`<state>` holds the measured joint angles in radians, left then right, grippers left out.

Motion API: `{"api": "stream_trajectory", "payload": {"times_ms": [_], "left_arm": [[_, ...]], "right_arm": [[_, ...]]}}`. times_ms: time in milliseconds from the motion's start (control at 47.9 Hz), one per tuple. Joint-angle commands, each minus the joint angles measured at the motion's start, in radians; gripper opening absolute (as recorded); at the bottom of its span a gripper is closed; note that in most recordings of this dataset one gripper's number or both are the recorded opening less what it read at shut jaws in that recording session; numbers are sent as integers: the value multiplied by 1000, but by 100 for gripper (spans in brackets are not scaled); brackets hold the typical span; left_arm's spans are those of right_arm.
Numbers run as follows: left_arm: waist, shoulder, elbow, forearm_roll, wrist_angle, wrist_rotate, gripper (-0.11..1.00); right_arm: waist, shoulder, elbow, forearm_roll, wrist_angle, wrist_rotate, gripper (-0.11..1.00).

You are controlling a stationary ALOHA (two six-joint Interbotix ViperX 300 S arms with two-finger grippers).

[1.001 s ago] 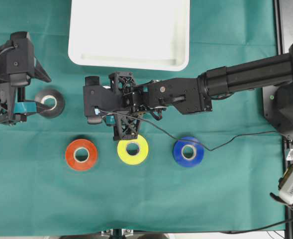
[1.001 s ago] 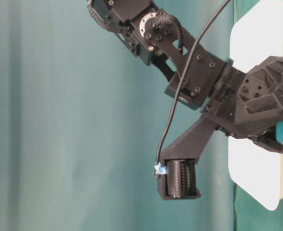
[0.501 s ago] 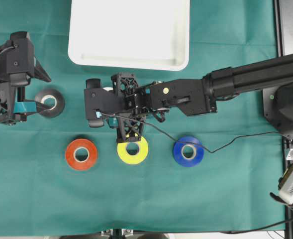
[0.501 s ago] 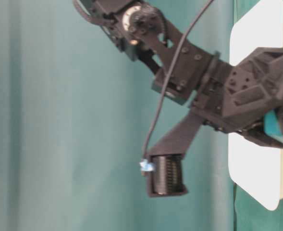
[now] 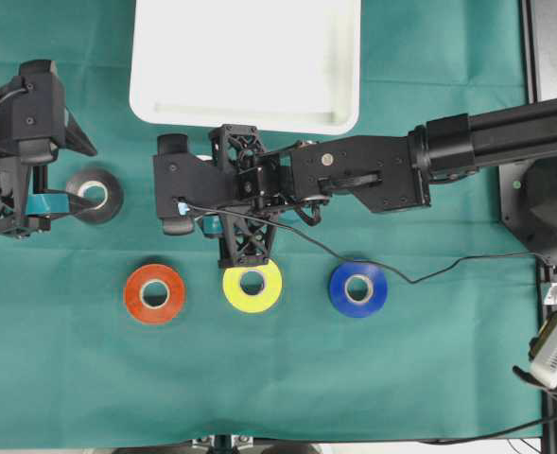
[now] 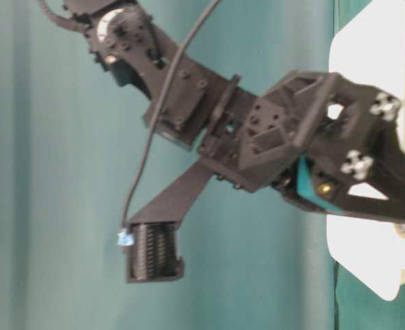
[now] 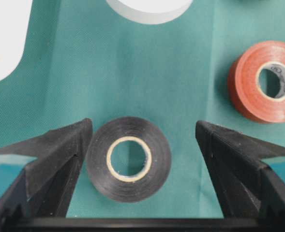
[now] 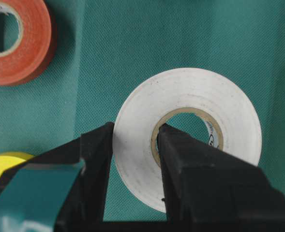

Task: Put the tape alternately from left to right into the white case.
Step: 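Lift the white roll and carry it to the white tray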

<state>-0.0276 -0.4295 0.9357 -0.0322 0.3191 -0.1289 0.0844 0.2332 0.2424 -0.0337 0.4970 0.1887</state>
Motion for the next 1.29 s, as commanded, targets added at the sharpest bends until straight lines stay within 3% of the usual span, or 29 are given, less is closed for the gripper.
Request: {"api": "stream_trajectory", "payload": {"times_ms": [0,438,1272], "left_arm": [[-3,-8,-14,2,-5,0,70],[-3,-8,-8,2,-3,0,70],[-3,-8,-3,2,-5,0,70]], "right_arm": [[2,-106,-31,-2,2,0,26],[-77,-160,8,-12,40,2,26],[-319,-313,272,-12,-15,2,26]]}}
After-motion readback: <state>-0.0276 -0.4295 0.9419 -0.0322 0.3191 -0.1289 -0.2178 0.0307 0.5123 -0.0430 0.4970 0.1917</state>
